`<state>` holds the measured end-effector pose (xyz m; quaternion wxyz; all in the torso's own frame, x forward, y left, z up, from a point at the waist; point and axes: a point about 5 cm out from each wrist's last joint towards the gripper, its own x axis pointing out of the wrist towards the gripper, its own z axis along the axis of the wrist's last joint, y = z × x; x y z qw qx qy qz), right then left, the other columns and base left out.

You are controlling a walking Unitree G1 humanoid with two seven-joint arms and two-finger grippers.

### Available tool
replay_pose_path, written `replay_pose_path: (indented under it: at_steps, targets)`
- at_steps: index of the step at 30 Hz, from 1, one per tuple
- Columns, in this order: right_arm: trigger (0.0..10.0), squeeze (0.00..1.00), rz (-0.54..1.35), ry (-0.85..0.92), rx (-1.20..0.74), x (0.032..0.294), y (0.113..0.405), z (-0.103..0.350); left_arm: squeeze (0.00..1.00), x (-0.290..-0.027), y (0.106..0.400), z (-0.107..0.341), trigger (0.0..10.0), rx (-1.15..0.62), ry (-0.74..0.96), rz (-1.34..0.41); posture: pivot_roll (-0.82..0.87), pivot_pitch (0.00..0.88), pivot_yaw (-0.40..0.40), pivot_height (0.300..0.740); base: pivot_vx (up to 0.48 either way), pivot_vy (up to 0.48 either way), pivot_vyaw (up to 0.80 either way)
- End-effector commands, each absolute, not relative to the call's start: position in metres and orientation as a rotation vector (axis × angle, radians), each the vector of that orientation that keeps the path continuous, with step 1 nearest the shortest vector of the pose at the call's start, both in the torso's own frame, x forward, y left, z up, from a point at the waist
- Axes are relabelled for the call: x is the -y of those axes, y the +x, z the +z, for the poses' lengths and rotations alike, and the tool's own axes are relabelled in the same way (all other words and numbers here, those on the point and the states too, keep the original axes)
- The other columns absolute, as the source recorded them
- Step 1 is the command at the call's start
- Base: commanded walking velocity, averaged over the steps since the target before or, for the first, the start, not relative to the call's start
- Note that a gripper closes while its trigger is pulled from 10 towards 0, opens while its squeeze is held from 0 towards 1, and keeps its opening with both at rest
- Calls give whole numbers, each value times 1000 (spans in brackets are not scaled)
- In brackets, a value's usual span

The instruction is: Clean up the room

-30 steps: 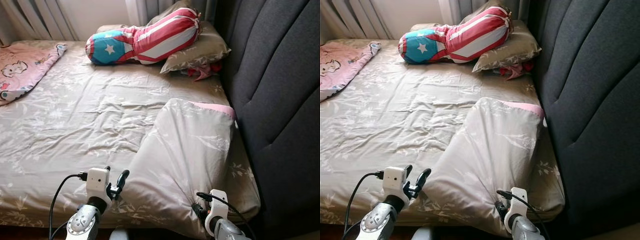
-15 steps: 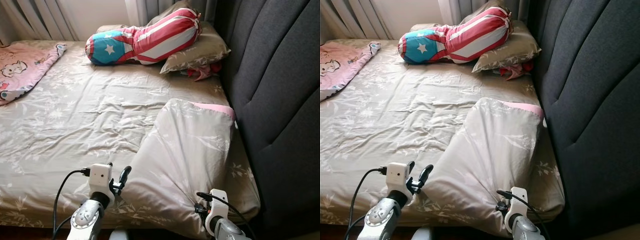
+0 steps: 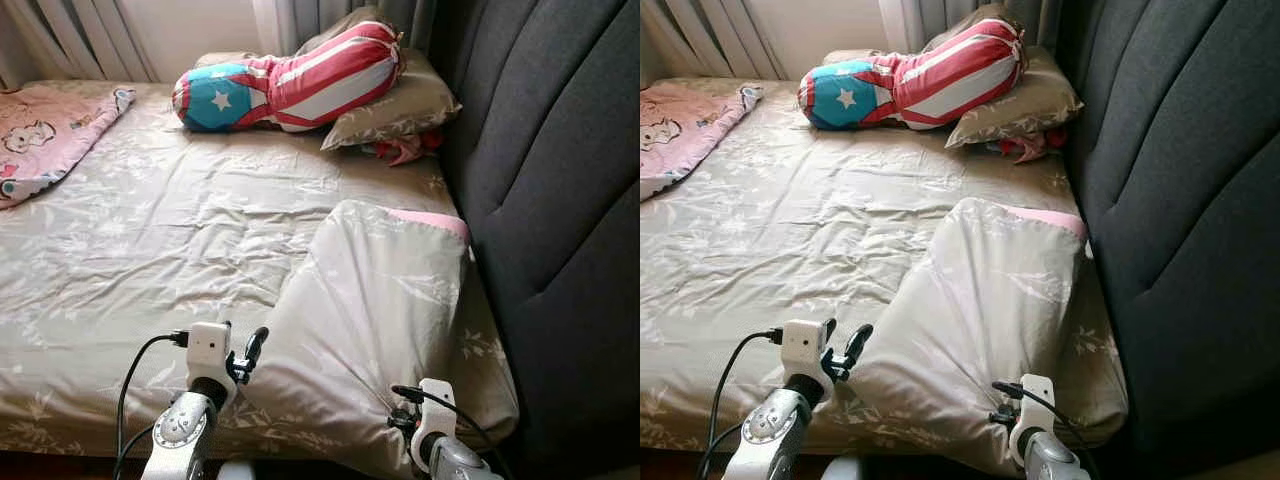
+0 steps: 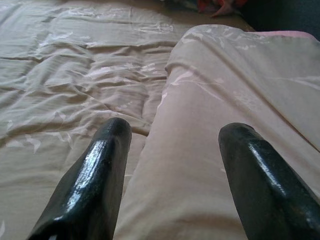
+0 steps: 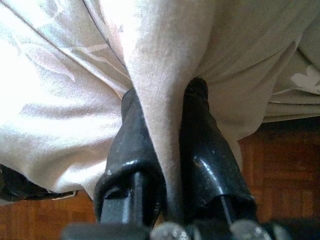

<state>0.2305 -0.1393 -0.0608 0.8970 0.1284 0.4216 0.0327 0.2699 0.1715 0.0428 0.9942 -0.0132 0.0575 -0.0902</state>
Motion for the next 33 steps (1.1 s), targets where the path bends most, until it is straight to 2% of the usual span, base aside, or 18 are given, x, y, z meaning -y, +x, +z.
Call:
replay_pose_path:
  at_steps: [1, 4, 9, 11, 12, 13, 14, 20, 26, 33]
  targets:
    - [0, 0, 49, 256, -931, 141, 220, -68, 0, -172, 270, 41, 10000, -120, -27, -174, 24, 41, -37, 662, 0, 0, 0]
    - [0, 0, 0, 255, -908, 151, 225, -65, 0, -172, 271, 40, 10000, -122, -23, -169, 13, 40, -39, 662, 0, 0, 0]
    - [0, 0, -130, 158, -801, 189, 246, -48, 0, -175, 270, 39, 10000, -123, -24, -158, 10, 41, -40, 662, 0, 0, 0]
    - [0, 0, -221, 78, -690, 219, 266, -25, 0, -175, 268, 36, 10000, -130, -22, -157, -1, 40, -40, 662, 0, 0, 0]
    - [0, 0, -221, 78, -690, 219, 266, -25, 0, -175, 268, 36, 10000, -130, -22, -157, -1, 40, -40, 662, 0, 0, 0]
    - [0, 0, -258, 23, -651, 232, 273, -15, 0, -175, 268, 36, 10000, -131, -23, -158, -2, 40, -40, 662, 0, 0, 0]
    - [0, 0, -348, -50, -589, 254, 280, 0, 0, -175, 269, 35, 10000, -133, -23, -160, -5, 37, -41, 662, 0, 0, 0]
    - [0, 0, -590, -105, -470, 305, 282, 32, 0, -174, 271, 36, 10000, -128, -26, -159, -9, 36, -41, 662, 0, 0, 0]
    - [0, 0, -622, -120, -462, 317, 278, 36, 0, -174, 270, 34, 10000, -131, -24, -160, -14, 37, -38, 662, 0, 0, 0]
    - [0, 0, -604, -20, -648, 292, 250, -8, 0, -175, 265, 30, 10000, -144, -17, -161, -3, 35, -39, 662, 0, 0, 0]
